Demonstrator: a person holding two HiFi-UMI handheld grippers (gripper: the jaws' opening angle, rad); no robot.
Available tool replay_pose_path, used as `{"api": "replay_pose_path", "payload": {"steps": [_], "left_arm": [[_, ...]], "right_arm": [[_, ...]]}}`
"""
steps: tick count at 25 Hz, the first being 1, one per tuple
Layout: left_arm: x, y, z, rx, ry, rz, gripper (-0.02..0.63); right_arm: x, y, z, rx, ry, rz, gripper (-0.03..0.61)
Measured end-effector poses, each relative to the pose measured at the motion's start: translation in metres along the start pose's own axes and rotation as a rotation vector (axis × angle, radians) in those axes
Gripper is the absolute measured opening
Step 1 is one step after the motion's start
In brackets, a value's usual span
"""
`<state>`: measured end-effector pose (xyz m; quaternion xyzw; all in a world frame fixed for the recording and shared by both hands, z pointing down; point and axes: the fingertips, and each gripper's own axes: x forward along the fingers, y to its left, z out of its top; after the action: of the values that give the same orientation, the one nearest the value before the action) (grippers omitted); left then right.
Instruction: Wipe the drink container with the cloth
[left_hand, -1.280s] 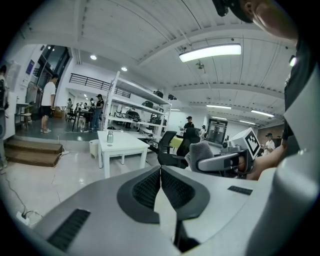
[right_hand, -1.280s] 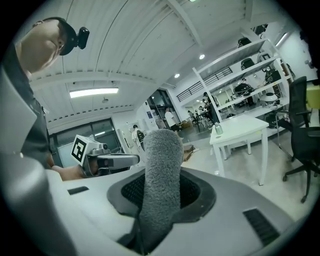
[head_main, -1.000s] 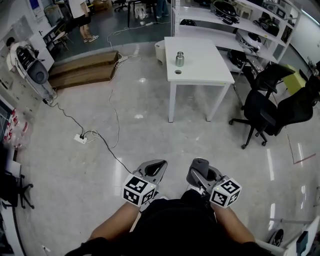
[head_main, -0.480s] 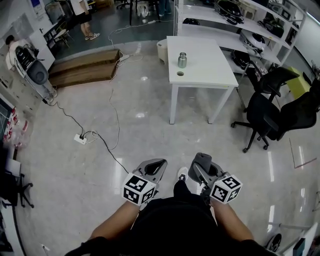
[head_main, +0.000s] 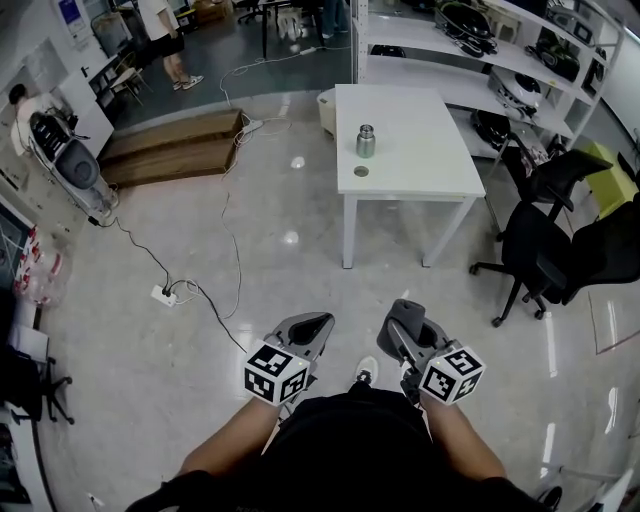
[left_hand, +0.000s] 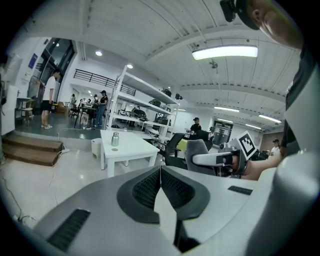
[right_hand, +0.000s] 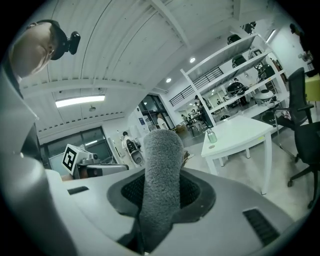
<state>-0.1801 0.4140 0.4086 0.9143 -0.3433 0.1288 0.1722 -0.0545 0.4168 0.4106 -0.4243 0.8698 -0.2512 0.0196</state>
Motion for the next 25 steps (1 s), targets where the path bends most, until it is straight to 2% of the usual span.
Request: {"api": "replay_pose_path", "payload": {"steps": [2,13,25], "left_arm": [[0.015,0.008,0.011,-0.013,0.003,0.000,0.018],[0.114,0.031,0.054,0.033,0.012,0.020,0.018],[0.169,0.047,0.063,0.023,0.063,0.013,0.018]], "right_arm": [[0.009,-0.011,0.011,-0.005,0.004,0.012,0.107],[0.045,-0.094,0.061,-0.043,-0.002,0.065,0.107],[0.060,-0.144,0.071,0.014,0.012,0.055,0.107]]}}
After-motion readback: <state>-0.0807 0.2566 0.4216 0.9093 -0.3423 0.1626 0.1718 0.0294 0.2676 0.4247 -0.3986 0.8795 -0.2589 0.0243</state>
